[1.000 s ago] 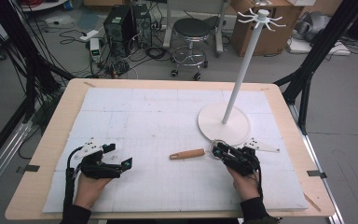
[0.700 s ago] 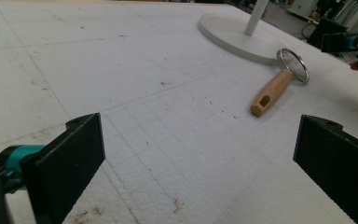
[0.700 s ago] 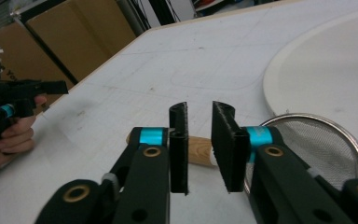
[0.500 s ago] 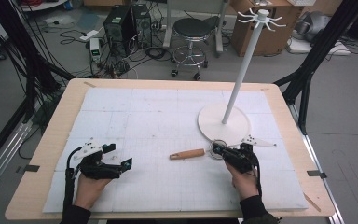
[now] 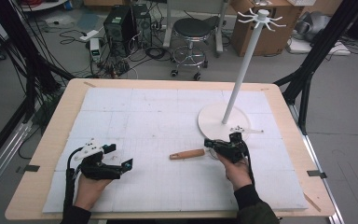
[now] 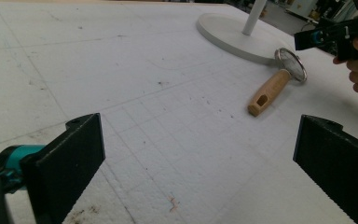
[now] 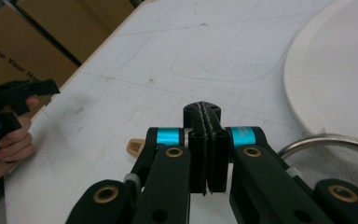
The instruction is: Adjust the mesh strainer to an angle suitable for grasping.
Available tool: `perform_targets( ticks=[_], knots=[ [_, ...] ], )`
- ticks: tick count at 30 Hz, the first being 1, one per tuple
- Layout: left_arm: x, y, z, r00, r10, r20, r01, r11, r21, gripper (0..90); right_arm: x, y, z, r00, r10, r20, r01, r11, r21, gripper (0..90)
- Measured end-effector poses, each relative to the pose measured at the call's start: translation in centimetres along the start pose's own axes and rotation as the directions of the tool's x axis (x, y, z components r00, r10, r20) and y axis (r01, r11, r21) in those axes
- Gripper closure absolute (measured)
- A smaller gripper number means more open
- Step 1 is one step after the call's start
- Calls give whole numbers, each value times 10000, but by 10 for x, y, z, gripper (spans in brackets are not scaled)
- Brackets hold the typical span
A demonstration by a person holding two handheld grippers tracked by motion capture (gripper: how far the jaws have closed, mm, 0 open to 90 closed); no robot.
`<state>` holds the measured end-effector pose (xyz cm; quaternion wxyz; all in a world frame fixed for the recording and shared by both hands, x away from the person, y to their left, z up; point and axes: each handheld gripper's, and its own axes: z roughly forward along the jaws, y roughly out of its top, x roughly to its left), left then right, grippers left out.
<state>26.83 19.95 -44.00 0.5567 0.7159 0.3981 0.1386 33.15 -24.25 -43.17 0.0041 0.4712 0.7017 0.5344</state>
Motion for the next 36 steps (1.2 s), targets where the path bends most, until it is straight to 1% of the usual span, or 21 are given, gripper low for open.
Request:
perform_targets(
  ticks=[2, 5, 6, 7, 8, 10, 11, 13, 14, 15, 17, 22, 26, 28, 29, 34, 36],
  knots=[
    [0, 0, 0, 10000, -23, 18, 23, 10000, -12, 26, 1, 4, 5, 9999, -38, 127, 35, 9997, 229, 897],
    [0, 0, -1, 10000, -54, -22, 54, 10000, -36, 26, 4, 12, 16, 9987, -115, 507, 81, 9977, 668, 898],
    [0, 0, 0, 10000, -28, 12, 28, 10000, -39, 27, 5, 15, 19, 9984, -16, 565, -29, 9968, 799, 898],
    [0, 0, 0, 10000, -44, 41, 44, 10000, -39, 26, 5, 18, 22, 9980, -53, 627, -3, 9960, 893, 898],
    [-1, 0, 0, 10000, -6, 28, 6, 10000, -36, 26, 6, 20, 25, 9977, 21, 681, -89, 9949, 1001, 898],
    [-2, 1, -1, 10000, -4, 51, 4, 10000, -53, 27, 6, 24, 29, 9977, 117, 670, -192, 9935, 1119, 898],
    [-2, 1, -1, 10000, 28, 60, -27, 10000, -55, 26, 6, 26, 30, 9971, 169, 745, -258, 9925, 1198, 898],
    [-2, 1, -1, 10000, -4, 71, 5, 10000, -46, 26, 6, 27, 32, 9967, 203, 791, -305, 9910, 1300, 898],
    [-2, 1, -1, 10000, -14, 82, 15, 10000, -60, 27, 5, 29, 35, 9953, 209, 941, -351, 9877, 1522, 898],
    [-1, 1, -1, 10000, 17, 70, -16, 10000, -93, 26, 6, 30, 36, 9946, 276, 1005, -436, 9860, 1609, 898],
    [-1, 1, -2, 10000, 22, 93, -21, 9999, -103, 27, 5, 31, 38, 9942, 259, 1046, -435, 9845, 1699, 898],
    [0, 1, -4, 10000, -20, 64, 21, 9998, -178, 27, 4, 30, 40, 9938, 293, 1076, -483, 9827, 1787, 898],
    [0, 1, -3, 10000, -2, 94, 4, 9999, -156, 26, 3, 29, 42, 9944, 190, 1043, -383, 9817, 1867, 898],
    [-1, 1, -3, 10000, -1, 85, 2, 9999, -166, 27, 2, 27, 44, 9946, 227, 1008, -432, 9777, 2054, 898],
    [-1, 1, -3, 10000, 4, 92, -3, 9999, -157, 27, 0, 26, 45, 9946, 141, 1030, -357, 9767, 2117, 898],
    [-1, 1, -3, 10000, 0, 95, 2, 9999, -168, 27, -8, 17, 48, 9917, 230, 1267, -529, 9699, 2378, 899],
    [-1, 1, -3, 10000, 16, 91, -14, 9999, -138, 27, -11, 15, 48, 9912, 191, 1310, -518, 9667, 2505, 899]
  ],
)
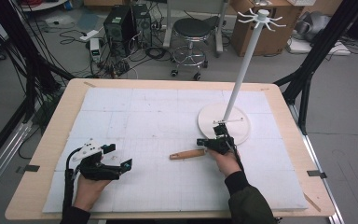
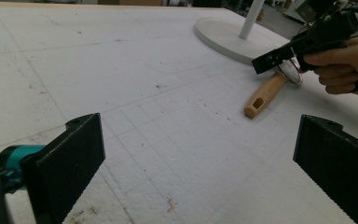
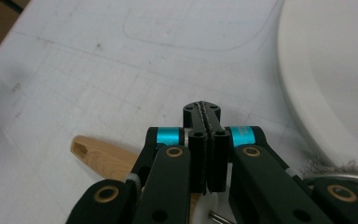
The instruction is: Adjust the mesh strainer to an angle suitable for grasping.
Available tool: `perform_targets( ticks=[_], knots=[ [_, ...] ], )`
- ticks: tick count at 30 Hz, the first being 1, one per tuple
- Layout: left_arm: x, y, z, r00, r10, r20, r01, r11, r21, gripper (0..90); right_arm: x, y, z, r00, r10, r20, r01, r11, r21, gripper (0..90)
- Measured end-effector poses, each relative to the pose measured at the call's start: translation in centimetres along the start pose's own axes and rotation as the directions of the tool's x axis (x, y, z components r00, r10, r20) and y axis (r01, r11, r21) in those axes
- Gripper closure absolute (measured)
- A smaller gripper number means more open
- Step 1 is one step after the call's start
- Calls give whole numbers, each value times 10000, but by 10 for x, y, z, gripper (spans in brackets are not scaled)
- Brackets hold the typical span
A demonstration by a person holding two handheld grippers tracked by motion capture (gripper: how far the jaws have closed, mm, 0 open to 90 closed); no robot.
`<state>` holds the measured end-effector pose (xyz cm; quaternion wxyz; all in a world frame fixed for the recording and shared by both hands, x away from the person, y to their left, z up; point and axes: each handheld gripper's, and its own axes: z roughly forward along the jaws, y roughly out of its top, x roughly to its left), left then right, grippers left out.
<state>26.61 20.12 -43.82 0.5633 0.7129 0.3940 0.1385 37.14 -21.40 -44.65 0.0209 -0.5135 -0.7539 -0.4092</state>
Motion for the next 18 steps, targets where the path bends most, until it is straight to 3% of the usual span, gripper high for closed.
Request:
perform_targets(
  ticks=[6, 11, 18],
  knots=[
    [-1, 0, 0, 10000, -3, 27, 3, 10000, -9, 26, 0, -4, 1, 9997, -225, 119, 223, 9997, 130, 900],
    [-1, 0, 0, 10000, 47, 34, -47, 10000, -18, 27, -4, -10, 1, 9999, 44, -92, -43, 10000, 69, 900],
    [-2, -1, -1, 10000, 21, 26, -21, 10000, -13, 27, -5, -13, -3, 10000, 23, -60, -23, 10000, 83, 900]
  ],
)
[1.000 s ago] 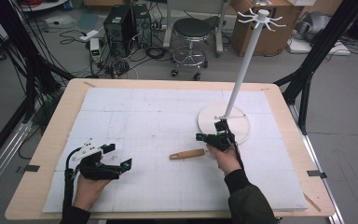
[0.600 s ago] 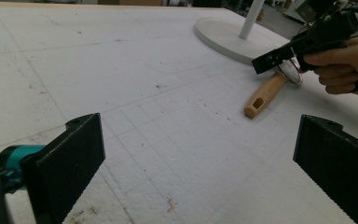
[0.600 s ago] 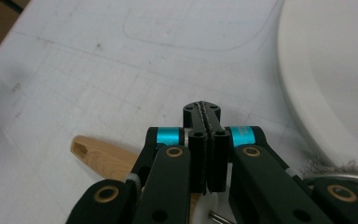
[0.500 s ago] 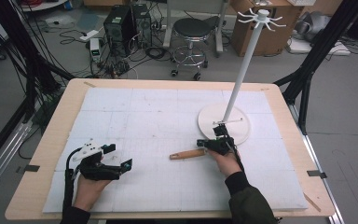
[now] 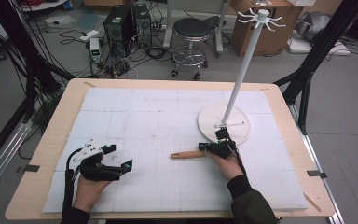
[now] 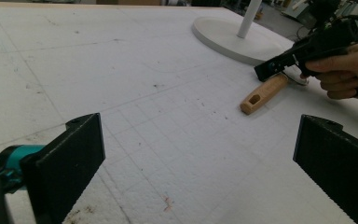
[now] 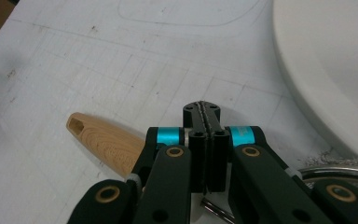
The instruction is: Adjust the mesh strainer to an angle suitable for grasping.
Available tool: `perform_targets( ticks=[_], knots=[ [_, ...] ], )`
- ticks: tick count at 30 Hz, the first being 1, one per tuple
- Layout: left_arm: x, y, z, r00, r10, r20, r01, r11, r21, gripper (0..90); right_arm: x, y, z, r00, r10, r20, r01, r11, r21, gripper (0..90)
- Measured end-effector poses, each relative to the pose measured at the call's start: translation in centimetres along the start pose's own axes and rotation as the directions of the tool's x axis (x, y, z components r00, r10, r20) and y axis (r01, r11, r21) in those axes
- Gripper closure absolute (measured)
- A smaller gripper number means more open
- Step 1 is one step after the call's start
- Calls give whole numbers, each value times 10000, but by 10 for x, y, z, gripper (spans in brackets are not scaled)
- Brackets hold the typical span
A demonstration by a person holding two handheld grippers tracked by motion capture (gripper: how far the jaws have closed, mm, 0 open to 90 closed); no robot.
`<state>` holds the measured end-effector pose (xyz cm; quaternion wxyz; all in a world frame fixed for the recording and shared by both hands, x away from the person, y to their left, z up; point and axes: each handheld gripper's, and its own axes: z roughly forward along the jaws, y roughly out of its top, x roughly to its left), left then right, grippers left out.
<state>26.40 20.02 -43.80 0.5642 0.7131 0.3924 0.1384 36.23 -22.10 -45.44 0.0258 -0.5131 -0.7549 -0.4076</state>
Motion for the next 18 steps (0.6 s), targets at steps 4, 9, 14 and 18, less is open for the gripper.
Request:
perform_targets(
  ticks=[4, 9, 14, 18],
  knots=[
    [0, 0, -1, 10000, 44, -45, -44, 10000, -20, 27, -3, -5, -4, 9997, 246, -28, -246, 9996, -106, 900],
    [0, -1, -2, 10000, 57, -66, -57, 10000, -22, 26, -6, -11, -11, 9996, 279, -28, -280, 9994, -215, 900],
    [-1, -1, -2, 10000, 11, -63, -11, 10000, -52, 27, -7, -14, -14, 9996, 267, -25, -267, 9994, -203, 900],
    [-1, -1, -2, 10000, 27, -63, -27, 10000, -19, 26, -7, -17, -17, 9996, 272, -53, -273, 9995, -149, 900]
  ],
)
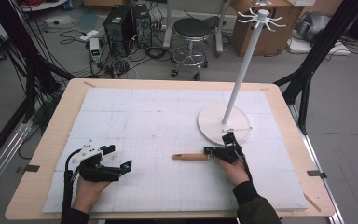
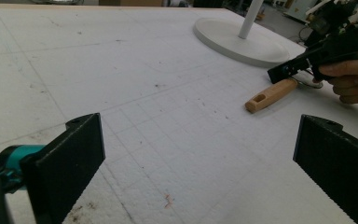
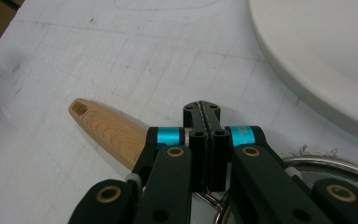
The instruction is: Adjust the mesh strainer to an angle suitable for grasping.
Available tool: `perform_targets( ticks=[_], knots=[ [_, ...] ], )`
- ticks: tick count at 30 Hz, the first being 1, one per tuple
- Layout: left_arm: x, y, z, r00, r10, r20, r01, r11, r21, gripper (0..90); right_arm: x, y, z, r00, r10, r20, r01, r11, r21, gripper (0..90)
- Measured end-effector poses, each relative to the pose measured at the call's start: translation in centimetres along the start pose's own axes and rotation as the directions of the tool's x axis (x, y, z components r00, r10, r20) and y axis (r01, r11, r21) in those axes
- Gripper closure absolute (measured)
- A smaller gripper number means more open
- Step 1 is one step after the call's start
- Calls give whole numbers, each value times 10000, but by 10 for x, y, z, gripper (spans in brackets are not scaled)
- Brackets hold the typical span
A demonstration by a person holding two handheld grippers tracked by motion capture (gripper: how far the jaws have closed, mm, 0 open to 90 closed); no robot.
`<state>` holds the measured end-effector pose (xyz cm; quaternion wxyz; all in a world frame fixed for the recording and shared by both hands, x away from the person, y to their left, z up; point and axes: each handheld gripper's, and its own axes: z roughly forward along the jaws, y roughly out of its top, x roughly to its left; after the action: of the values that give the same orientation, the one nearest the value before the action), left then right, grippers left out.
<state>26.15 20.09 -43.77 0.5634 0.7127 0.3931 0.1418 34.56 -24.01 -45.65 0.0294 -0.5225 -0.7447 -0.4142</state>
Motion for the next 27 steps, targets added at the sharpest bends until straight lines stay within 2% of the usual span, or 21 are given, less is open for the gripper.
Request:
perform_targets(
  ticks=[10, 15, 23, 27],
  knots=[
    [0, 0, -1, 10000, -17, -14, 17, 10000, -29, 27, -3, -7, -9, 9999, -80, 113, 80, 10000, 33, 900],
    [0, 0, -1, 10000, 5, 13, -5, 10000, 1, 26, -11, -13, -16, 9996, 256, -147, -258, 9996, -108, 900],
    [-2, 0, 0, 10000, 28, 29, -28, 10000, -4, 27, -15, -20, -25, 9993, 382, -40, -383, 9990, -210, 900],
    [-2, 0, 0, 10000, 25, 33, -25, 10000, -4, 27, -22, -25, -33, 9987, 502, 5, -502, 9981, -349, 900]
  ],
)
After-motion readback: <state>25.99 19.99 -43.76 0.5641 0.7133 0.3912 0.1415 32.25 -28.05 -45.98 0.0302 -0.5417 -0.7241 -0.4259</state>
